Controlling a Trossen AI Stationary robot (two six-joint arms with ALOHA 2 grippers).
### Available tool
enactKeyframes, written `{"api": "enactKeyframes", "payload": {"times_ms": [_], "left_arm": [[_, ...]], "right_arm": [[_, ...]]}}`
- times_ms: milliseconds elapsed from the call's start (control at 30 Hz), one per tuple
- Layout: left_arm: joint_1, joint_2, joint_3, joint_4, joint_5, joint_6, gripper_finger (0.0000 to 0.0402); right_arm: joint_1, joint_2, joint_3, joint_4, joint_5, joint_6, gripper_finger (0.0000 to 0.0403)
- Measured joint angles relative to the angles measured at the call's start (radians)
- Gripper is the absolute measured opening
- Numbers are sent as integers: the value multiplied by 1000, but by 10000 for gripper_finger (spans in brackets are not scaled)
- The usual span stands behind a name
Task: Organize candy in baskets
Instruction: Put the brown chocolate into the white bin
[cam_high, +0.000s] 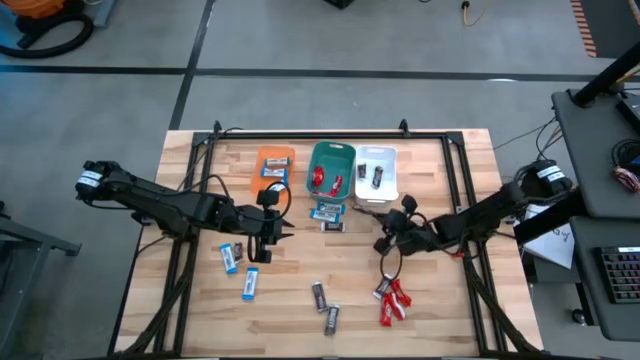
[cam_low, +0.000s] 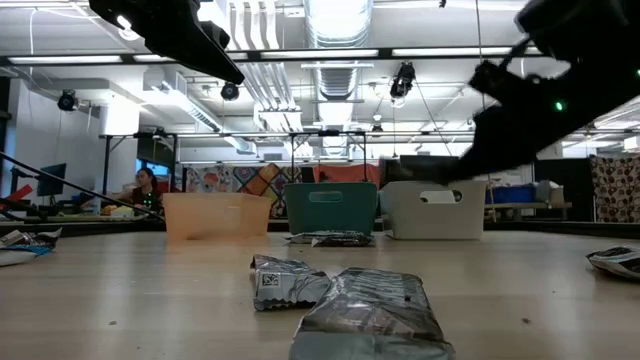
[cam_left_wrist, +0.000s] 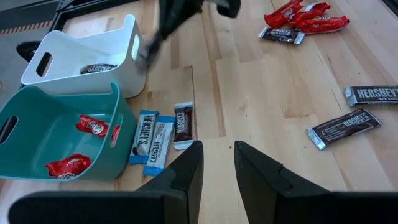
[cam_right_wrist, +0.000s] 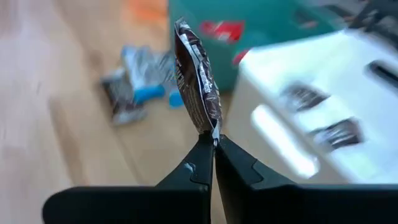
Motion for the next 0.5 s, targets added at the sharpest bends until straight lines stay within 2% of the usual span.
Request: {"api": "enactKeyframes", "payload": {"times_ms": [200,367,500], "left_arm": [[0,0,0,0,0,1,75],[0,0,0,1,0,3,75],[0,0,0,4,0,3,75]], "right_arm": [[-66,-151,20,-1,98,-5,8],[-173,-240,45,-11,99,-8,8],[-269,-257,85,-116,65,23,8]]}}
